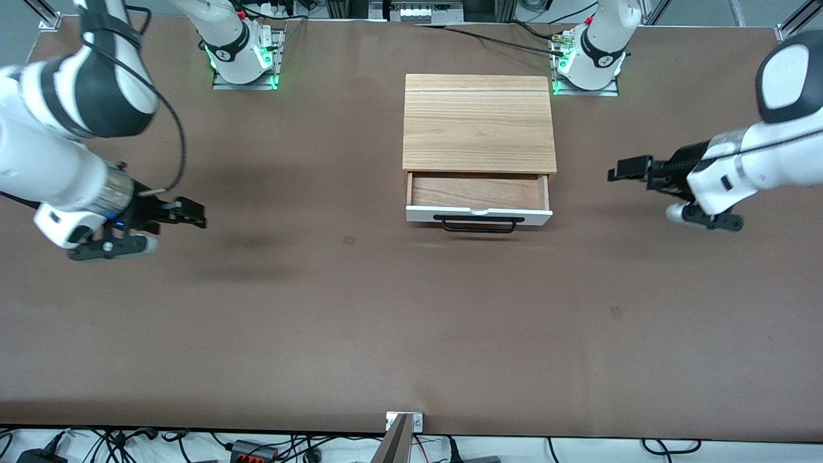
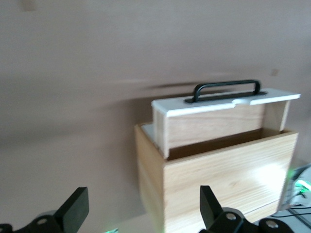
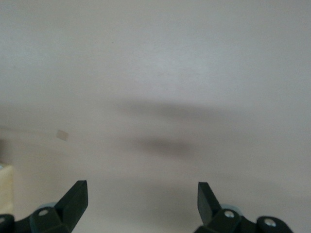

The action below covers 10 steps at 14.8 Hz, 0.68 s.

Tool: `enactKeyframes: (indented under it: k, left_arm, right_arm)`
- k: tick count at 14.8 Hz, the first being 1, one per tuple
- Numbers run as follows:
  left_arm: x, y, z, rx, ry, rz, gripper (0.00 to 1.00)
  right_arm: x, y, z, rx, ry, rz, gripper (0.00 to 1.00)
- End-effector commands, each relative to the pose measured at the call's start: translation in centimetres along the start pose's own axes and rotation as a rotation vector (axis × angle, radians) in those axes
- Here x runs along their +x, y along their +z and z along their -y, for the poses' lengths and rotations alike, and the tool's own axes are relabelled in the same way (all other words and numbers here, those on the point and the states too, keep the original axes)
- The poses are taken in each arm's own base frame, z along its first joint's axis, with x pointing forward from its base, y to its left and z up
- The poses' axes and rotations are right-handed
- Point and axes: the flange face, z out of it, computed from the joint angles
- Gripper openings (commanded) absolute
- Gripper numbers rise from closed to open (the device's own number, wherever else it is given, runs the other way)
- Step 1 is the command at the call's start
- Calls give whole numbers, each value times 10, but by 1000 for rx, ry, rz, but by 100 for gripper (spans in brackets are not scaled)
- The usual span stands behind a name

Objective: Close drawer with both arms simultaneously
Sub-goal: 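Move the left gripper and the right gripper toward the drawer front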

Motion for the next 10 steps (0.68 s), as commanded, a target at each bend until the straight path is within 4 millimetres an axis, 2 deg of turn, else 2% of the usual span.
enactKeyframes:
  k: [1, 3, 5, 7, 8, 10]
  left_arm:
    - [31, 21, 9, -68, 65, -32, 100]
    - [49, 44, 13, -122, 83, -56, 100]
    - [65, 64, 14, -116, 83, -83, 100]
    - [75, 82, 1, -115, 100, -101, 100]
    - [78, 92, -2, -114, 102, -108, 100]
    - [81, 109, -8, -118, 101, -137, 100]
  right_arm:
    - [8, 13, 26, 152, 128, -2, 100]
    - [17, 32, 43, 281, 213, 5, 100]
    - [30, 64, 62, 335, 216, -3, 100]
    - [36, 93, 106, 359, 206, -9, 100]
    - [37, 104, 118, 373, 206, -5, 100]
    - [35, 124, 154, 414, 183, 5, 100]
